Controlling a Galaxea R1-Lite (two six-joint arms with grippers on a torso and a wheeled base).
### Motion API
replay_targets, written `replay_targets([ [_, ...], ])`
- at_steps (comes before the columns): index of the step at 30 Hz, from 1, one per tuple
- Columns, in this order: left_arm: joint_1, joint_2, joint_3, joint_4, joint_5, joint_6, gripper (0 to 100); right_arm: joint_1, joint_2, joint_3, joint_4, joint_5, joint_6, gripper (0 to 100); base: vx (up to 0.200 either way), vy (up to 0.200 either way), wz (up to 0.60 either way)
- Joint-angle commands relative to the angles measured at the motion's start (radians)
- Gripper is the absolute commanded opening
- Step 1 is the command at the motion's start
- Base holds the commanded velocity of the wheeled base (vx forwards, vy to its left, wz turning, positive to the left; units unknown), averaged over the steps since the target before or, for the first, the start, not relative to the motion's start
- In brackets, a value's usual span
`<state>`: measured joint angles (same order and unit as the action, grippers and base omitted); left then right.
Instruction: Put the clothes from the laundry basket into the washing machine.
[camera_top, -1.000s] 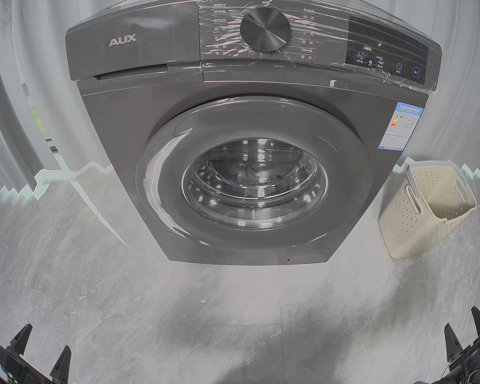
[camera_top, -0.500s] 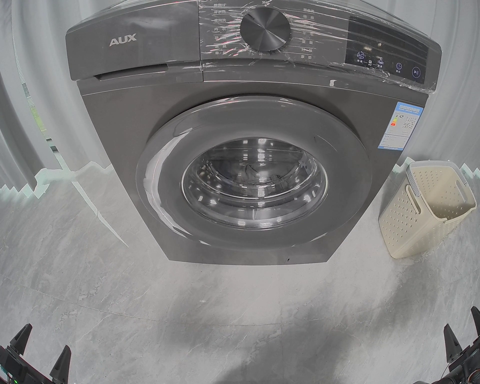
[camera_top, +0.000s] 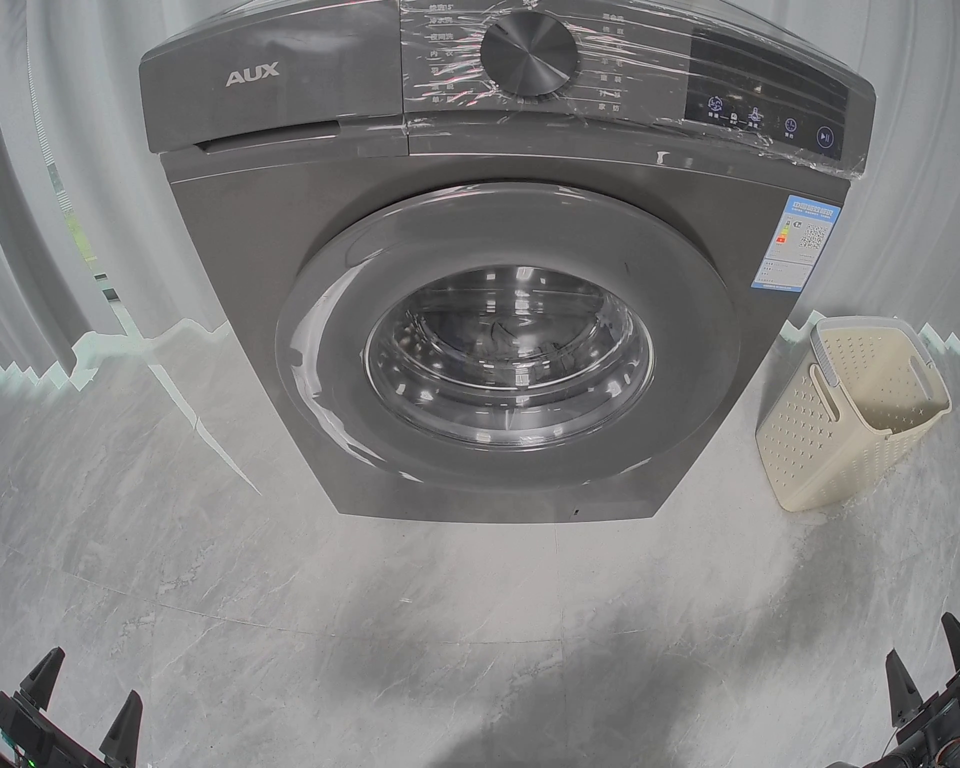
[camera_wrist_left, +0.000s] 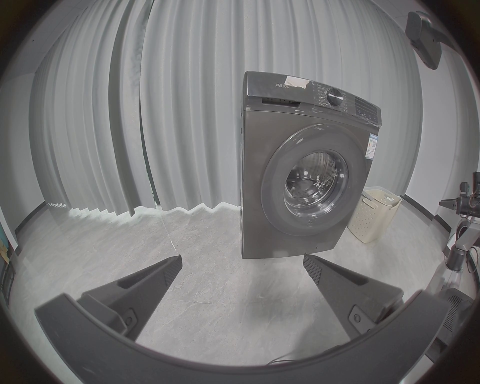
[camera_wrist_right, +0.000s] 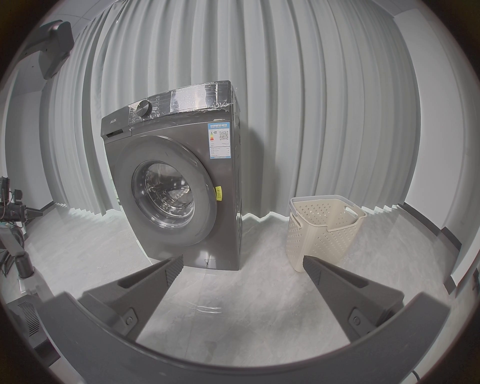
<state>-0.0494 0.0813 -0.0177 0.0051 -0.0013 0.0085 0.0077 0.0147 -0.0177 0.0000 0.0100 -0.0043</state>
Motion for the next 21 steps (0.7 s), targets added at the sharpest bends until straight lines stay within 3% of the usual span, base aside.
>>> replay_targets([
  [1, 0.000, 0.002, 0.016, -0.001, 0.000, 0.001, 100, 0.000, -0.012, 0.018, 0.000, 0.001, 0.000, 100, 0.000, 0.000, 0.00],
  [6, 0.000, 0.002, 0.016, -0.001, 0.000, 0.001, 100, 0.000, -0.012, 0.018, 0.000, 0.001, 0.000, 100, 0.000, 0.000, 0.00],
  [21, 0.000, 0.002, 0.016, -0.001, 0.000, 0.002, 100, 0.000, -0.012, 0.018, 0.000, -0.001, 0.003, 100, -0.200, 0.000, 0.00],
])
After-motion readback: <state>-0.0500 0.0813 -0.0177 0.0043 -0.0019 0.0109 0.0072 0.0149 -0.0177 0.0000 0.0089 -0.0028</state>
